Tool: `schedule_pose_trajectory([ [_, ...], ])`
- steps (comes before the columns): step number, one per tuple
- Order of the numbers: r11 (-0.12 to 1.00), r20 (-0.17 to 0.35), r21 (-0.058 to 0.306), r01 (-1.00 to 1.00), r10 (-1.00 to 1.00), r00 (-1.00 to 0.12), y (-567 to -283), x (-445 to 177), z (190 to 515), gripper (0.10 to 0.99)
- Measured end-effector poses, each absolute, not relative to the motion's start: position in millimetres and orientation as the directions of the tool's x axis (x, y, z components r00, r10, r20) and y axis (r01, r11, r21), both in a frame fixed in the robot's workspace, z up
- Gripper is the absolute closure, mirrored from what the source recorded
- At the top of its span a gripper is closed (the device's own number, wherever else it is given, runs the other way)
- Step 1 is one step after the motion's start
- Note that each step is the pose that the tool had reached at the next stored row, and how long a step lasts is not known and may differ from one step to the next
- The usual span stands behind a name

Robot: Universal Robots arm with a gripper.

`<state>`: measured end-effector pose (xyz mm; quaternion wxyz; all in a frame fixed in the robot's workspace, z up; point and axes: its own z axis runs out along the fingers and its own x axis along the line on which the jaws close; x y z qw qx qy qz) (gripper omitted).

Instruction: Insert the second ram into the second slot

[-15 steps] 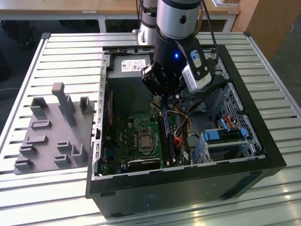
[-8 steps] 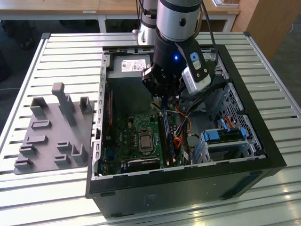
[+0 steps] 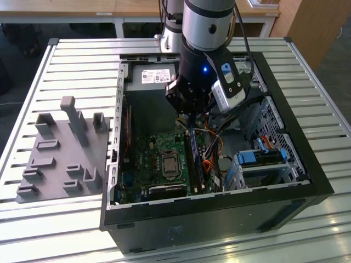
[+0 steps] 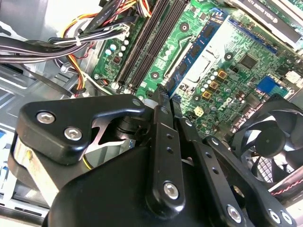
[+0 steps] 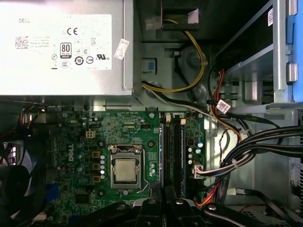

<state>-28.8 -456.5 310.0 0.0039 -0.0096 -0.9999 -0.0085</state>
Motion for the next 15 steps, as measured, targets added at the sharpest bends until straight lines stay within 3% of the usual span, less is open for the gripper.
schedule_pose_trajectory([
  [15, 1.000, 0.008, 0.017, 0.019, 0.019, -1.000, -456.8, -28.7, 302.8, 0.949],
])
